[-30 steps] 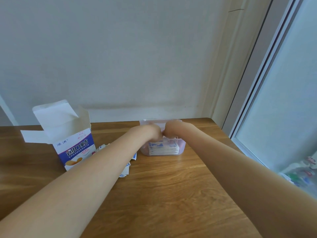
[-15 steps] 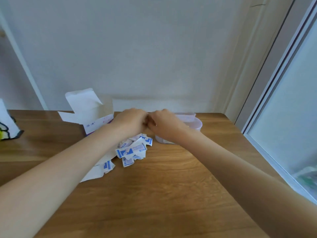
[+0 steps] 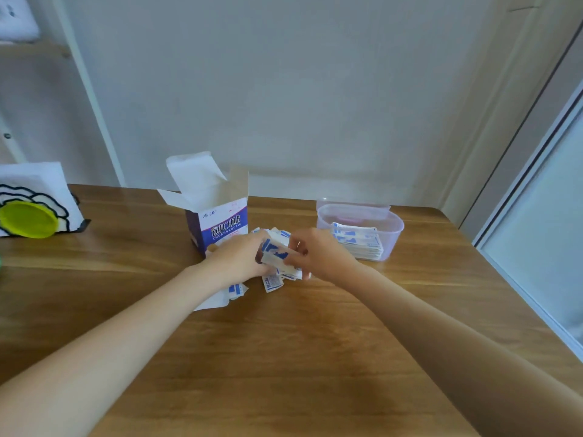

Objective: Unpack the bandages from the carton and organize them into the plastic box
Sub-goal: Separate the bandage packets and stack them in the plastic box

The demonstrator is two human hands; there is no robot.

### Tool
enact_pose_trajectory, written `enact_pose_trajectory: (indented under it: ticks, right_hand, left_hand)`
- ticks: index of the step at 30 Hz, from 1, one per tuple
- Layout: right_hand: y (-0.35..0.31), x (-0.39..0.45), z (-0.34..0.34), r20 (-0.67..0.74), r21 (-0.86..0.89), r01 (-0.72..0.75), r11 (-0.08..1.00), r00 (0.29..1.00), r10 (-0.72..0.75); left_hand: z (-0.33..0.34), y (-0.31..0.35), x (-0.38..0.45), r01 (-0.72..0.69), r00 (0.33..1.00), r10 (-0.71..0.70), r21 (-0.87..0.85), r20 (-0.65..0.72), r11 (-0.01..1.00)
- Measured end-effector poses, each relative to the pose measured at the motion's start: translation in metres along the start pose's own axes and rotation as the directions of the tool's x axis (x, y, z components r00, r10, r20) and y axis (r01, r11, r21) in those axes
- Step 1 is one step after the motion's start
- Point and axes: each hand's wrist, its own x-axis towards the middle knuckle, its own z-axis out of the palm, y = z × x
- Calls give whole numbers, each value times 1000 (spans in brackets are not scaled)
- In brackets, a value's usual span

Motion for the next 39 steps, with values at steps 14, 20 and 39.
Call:
enact_pose_trajectory:
  ticks: [14,20,39]
  right_hand:
    - [7,-12,-18,21,709,-198,677,965,260]
    - [14,-20,-34,-27,765,-179,619,951,308]
    - [-5,-19,-42,-119,236,-28,971,991,58]
  left_hand:
    - [-21,7,-8,-77,980,-4,-394,-201,916]
    - [-23,2,-9,-105,967,-111,-752,-231,650]
    - [-16,26,2,-101,994,47,-694,-97,713]
